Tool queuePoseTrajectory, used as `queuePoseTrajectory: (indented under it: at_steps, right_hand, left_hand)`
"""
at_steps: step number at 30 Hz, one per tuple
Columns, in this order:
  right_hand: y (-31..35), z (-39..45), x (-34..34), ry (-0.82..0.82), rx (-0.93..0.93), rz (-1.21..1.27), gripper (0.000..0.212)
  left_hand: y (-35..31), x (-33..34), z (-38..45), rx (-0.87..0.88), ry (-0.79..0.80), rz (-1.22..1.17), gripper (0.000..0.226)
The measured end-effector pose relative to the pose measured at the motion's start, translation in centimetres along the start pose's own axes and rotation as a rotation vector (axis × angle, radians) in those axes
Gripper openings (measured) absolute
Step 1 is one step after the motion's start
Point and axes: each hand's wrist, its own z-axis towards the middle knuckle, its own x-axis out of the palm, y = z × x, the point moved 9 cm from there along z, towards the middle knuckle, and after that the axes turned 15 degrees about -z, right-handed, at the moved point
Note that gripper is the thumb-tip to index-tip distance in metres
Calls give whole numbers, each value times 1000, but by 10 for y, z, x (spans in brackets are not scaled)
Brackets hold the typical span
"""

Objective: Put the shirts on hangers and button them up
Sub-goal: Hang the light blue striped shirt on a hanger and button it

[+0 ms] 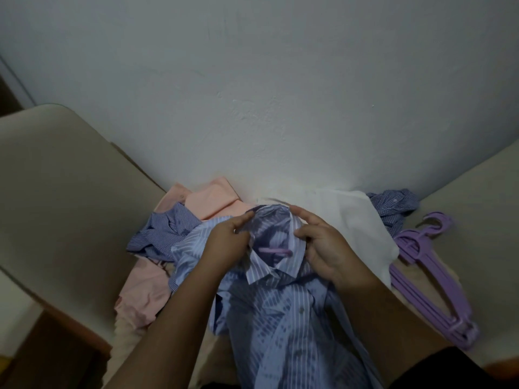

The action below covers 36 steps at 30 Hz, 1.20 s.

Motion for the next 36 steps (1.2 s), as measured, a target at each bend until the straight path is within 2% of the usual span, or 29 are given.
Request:
queuePoseTrajectory:
  at_steps: [4, 10, 14, 16, 17, 19, 20, 21, 22, 23, 25, 26, 28, 29, 32, 36]
  right_hand:
    - [-14, -2, 0, 28, 76, 102, 21]
    - [-49, -4, -1, 62, 182, 156, 25]
    - [-77, -3, -17, 25, 288, 299, 25]
    - [-88, -3, -24, 21, 341, 372, 12]
    - [-91, -3, -25, 19, 348, 422, 24]
    - [-98, 2, -28, 44, 328, 525, 81]
    - [-102, 4, -29, 39, 323, 555, 96]
    - [-104, 5, -30, 37, 311, 572, 101]
    - [-105, 5, -31, 26, 308, 583, 98]
    - [-104, 3, -29, 28, 322, 565, 84]
    - [-109, 1, -34, -36, 372, 463, 26]
    - [-110, 2, -38, -57, 389, 424, 15]
    - [-106, 10, -41, -48, 386, 394, 28]
    - [-100, 15, -39, -49, 374, 396, 29]
    - [-76, 31, -35, -65, 298, 425, 30]
    - [-42, 61, -39, -80, 139, 469, 30]
  left_hand:
    - [26, -4, -6, -116, 23, -55, 53]
    - [70, 3, -10, -330, 77, -257, 49]
    - [99, 9, -9, -464, 187, -506, 45]
    - [107, 12, -12, -554, 265, -721, 43]
    - [110, 15, -13, -593, 316, -861, 48]
    - [111, 20, -13, -609, 401, -1055, 67]
    - [115, 20, -10, -608, 410, -1087, 70]
    - [118, 21, -8, -601, 415, -1076, 68]
    - [123, 21, -6, -602, 416, -1056, 59]
    - [126, 21, -5, -601, 407, -1028, 46]
    - [130, 20, 0, -591, 383, -1000, 35]
    - [131, 20, 5, -577, 381, -1017, 44]
    - [125, 19, 14, -534, 353, -1053, 63]
    - [120, 18, 20, -513, 325, -1066, 59]
    - [94, 18, 38, -439, 228, -1114, 28]
    - [64, 15, 77, -266, 123, -1134, 34]
